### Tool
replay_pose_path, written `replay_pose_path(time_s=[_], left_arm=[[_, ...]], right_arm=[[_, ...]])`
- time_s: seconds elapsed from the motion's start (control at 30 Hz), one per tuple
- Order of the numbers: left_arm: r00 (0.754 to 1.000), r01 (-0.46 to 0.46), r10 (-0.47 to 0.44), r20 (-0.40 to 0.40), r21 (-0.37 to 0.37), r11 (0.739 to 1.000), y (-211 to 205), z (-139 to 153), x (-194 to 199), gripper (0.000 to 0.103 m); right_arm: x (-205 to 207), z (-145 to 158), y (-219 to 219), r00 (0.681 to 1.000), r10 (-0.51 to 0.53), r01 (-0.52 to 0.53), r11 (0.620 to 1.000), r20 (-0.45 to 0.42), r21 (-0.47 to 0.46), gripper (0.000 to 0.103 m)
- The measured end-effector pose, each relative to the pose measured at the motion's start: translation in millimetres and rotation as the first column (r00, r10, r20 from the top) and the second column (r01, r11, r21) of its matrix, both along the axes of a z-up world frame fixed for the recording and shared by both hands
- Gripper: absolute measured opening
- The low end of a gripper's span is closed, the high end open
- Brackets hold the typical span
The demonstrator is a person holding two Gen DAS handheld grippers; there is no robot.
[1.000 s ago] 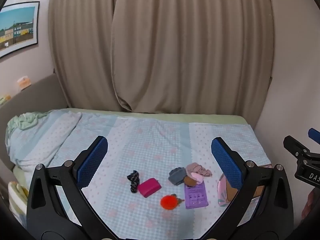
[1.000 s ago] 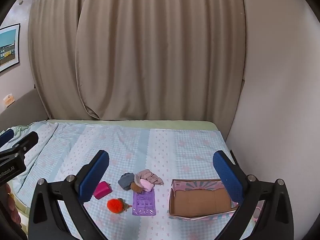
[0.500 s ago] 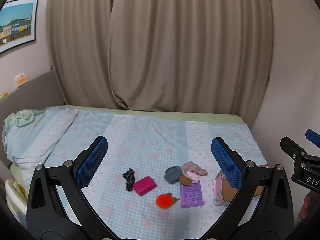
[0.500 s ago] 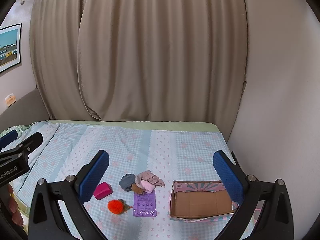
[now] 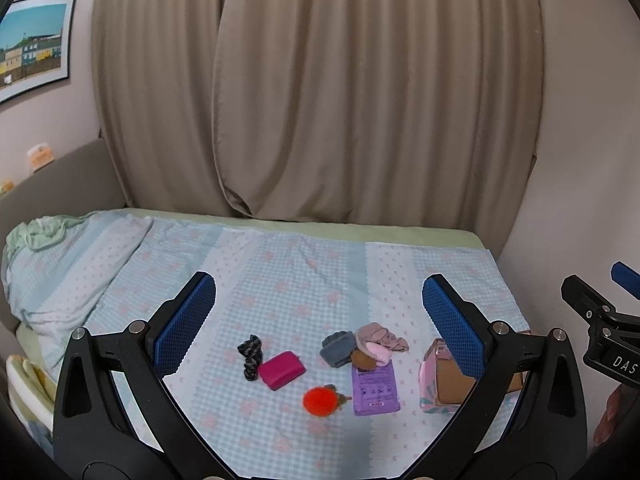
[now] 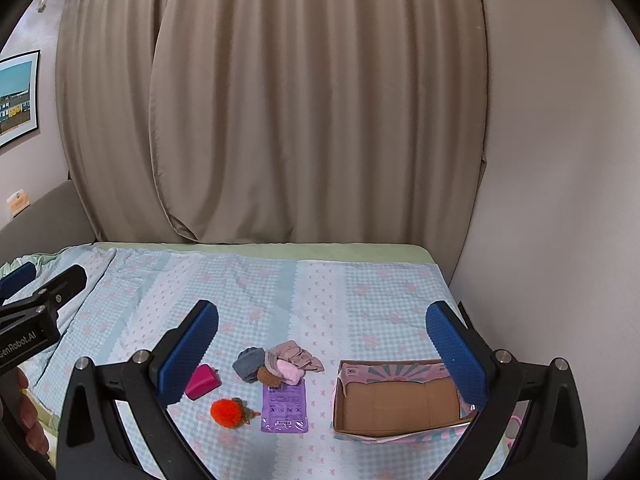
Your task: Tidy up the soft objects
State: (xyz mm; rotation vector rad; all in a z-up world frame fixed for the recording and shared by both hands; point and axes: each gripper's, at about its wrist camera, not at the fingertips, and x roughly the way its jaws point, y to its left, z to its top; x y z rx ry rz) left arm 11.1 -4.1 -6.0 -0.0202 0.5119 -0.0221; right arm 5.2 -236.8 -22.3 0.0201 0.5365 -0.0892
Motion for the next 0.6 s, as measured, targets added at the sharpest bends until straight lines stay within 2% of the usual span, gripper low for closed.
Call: replay_pose_path(time_s=[0.6], left_arm=[[1.000, -0.002, 0.002, -0.001, -0.002, 1.000, -8.2, -4.3, -7.9, 0.102]], right_arm=[[1.2, 5.6, 0.4, 1.000, 0.006, -0.006, 1.000, 0.000, -0.002, 0.103]])
